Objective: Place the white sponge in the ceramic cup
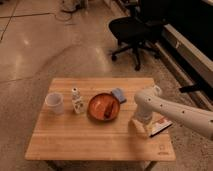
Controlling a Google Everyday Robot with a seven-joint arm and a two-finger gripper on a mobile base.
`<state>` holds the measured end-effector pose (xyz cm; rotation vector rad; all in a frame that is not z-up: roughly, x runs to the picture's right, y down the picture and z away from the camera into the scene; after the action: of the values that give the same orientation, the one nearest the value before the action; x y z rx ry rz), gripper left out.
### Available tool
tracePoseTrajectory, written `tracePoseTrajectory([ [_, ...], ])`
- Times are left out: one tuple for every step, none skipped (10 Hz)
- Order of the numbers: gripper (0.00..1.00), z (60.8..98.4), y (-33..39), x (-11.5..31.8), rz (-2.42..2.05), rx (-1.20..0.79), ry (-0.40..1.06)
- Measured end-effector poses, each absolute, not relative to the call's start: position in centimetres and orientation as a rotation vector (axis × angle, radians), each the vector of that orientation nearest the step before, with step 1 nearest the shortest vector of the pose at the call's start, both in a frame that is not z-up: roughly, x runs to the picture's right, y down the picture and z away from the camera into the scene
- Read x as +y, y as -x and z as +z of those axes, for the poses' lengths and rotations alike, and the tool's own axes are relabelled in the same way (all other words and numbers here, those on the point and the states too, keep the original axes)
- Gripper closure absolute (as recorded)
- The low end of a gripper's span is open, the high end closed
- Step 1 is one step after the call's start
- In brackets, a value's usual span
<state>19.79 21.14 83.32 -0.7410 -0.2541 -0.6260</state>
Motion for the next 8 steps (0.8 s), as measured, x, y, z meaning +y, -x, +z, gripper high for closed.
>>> tracePoseTrajectory([
  [0.2,83.2,-19.7,20.9,-0.628,-0.256,0.737],
  [0.2,82.6,-19.2,19.7,-0.645,-0.263,0.721],
  [0.2,82.2,-18.4,18.5,-0.662,-0.27,0.701],
  [0.2,81.8,-17.3,17.1,-0.69,-0.277,0.678],
  [0.2,81.4,-16.4,15.7,-0.715,-0.282,0.66],
  [0.2,81.2,-15.4,14.3,-0.747,-0.287,0.642],
  [0.2,81.3,-14.7,13.6,-0.773,-0.29,0.634],
  [0.2,81.7,-13.9,12.4,-0.811,-0.294,0.618],
])
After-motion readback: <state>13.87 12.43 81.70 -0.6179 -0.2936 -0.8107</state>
